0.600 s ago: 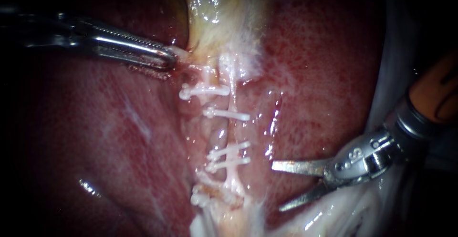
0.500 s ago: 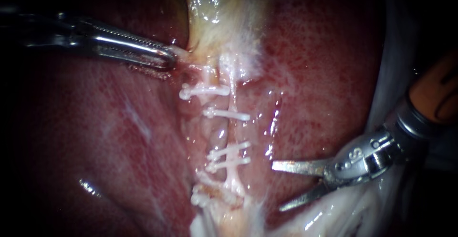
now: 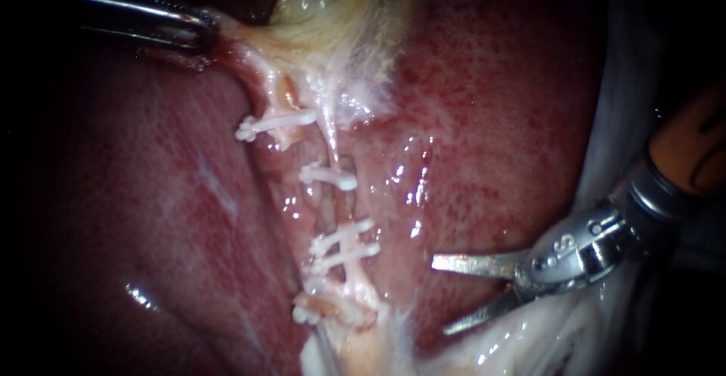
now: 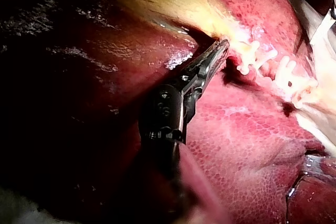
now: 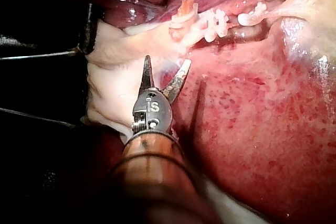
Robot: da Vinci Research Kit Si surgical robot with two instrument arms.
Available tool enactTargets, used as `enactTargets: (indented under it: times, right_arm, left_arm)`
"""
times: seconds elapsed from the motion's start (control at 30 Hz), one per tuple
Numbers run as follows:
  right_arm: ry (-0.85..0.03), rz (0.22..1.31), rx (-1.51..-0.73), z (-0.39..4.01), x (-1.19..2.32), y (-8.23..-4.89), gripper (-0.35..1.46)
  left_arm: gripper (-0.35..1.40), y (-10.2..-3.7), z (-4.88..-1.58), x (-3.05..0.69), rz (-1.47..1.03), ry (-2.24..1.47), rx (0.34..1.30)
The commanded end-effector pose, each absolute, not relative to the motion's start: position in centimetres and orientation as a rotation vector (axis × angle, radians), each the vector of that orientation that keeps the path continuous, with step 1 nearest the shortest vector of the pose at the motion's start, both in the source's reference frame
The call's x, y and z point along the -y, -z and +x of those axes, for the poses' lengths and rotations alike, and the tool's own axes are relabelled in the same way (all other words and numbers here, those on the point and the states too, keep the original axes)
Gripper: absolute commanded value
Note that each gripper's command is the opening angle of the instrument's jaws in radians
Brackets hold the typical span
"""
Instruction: Go to the cutting position right tube
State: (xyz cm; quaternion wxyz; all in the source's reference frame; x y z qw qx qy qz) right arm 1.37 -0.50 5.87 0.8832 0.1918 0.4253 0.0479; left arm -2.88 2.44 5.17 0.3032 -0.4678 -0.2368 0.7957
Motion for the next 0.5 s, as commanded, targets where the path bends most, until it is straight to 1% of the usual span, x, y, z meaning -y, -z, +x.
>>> enactTargets:
  times: [0.03, 0.1, 0.2, 0.37, 0.5]
  right_arm:
    - [-0.112, 0.442, -0.89, 1.4, 0.47, -5.86, 1.41]
    - [-0.124, 0.531, -0.897, 1.44, 0.4, -5.86, 1.41]
    - [-0.183, 0.638, -0.885, 1.52, 0.28, -5.87, 1.41]
    - [-0.279, 0.736, -0.863, 1.66, 0.16, -6.01, 1.43]
    - [-0.323, 0.798, -0.843, 1.74, 0.08, -6.17, 1.43]
  left_arm:
    - [-0.35, -5.19, -2.88, -2.44, -1.24, -2.11, 0.625]
    - [-0.35, -5.19, -2.88, -2.44, -1.24, -2.11, 0.625]
    - [-0.35, -5.19, -2.88, -2.44, -1.24, -2.11, 0.625]
    - [-0.35, -5.2, -2.88, -2.44, -1.24, -2.11, 0.625]
    - [-0.35, -5.2, -2.88, -2.43, -1.24, -2.11, 0.624]
